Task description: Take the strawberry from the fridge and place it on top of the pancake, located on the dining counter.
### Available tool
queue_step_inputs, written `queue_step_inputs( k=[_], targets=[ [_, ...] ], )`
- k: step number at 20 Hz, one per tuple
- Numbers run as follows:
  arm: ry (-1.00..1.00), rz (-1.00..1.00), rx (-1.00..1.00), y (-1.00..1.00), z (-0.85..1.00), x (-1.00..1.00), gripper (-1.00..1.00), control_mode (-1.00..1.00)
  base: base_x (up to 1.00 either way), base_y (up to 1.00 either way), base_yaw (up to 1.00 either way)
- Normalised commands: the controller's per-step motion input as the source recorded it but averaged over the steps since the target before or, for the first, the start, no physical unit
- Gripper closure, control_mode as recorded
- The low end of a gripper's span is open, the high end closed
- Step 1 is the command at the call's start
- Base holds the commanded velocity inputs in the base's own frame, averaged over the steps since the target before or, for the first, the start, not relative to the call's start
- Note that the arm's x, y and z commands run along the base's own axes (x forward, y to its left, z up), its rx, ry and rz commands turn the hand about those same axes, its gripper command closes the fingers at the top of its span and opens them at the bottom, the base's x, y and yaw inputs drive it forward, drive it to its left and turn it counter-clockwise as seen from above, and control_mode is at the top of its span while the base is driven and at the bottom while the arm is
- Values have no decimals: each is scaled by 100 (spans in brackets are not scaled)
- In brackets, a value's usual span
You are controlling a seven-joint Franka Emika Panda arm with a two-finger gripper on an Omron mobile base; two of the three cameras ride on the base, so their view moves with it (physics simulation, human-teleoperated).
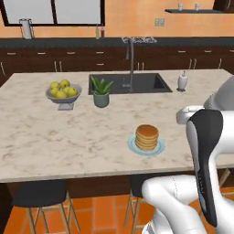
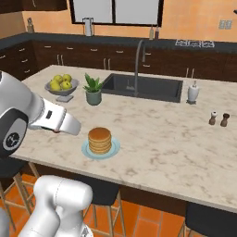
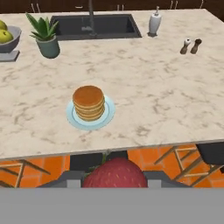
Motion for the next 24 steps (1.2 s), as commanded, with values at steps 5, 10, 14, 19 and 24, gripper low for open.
queue_step_inputs(
  k=[5,10,14,19,24],
  targets=[
    [0,0,0,0,0,0,100,100,18,35,-3],
    [9,-1,0,0,-6,40,100,-100,55,0,-7],
    [39,0,0,0,-32,100,100,-100,0,0,0],
    [49,0,0,0,-59,93,100,-100,0,0,0],
    [23,1,0,-20,-47,51,100,-100,0,0,0]
  ],
)
